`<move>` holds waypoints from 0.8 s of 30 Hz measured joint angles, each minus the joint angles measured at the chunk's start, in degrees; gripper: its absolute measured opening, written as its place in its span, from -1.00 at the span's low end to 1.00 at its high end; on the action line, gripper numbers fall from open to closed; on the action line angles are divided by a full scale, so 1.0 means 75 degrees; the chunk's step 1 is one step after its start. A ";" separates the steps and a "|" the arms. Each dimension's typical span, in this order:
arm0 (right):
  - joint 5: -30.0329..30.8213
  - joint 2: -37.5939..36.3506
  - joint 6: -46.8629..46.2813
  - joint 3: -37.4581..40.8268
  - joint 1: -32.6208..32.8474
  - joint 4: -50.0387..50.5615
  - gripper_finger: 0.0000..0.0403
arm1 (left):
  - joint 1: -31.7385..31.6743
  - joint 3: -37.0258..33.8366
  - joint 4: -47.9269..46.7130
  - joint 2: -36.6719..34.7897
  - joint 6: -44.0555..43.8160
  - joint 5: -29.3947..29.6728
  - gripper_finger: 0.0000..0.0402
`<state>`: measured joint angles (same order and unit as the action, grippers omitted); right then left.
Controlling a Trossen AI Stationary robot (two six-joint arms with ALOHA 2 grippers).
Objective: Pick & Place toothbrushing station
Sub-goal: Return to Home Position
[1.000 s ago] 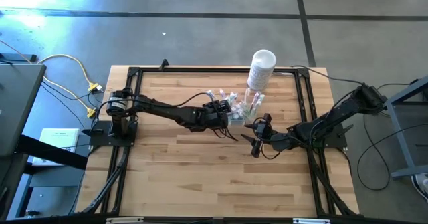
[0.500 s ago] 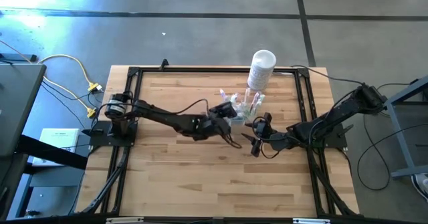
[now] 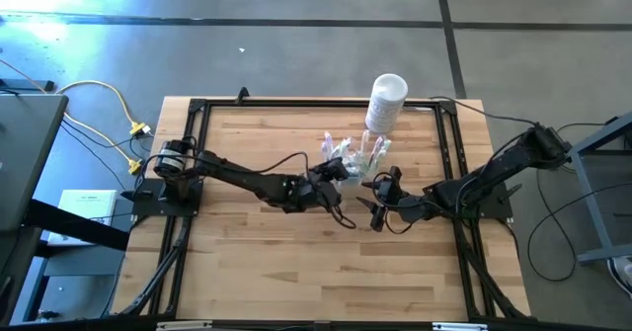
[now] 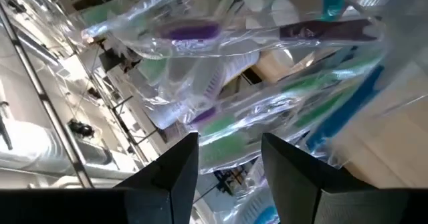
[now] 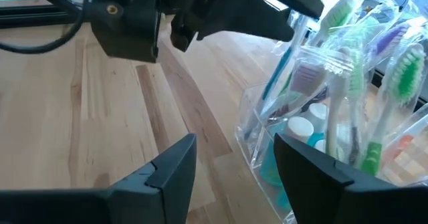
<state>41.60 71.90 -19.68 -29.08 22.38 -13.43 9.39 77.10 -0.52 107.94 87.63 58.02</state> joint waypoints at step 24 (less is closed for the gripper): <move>0.0036 -0.2118 0.1198 -0.0003 0.1348 0.0498 -0.10 | 0.0353 0.1532 -0.1811 -0.0972 -0.3571 0.3702 -0.22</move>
<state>41.87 56.01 -10.70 -29.10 32.49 -9.70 12.04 88.60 -14.10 100.65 60.85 85.79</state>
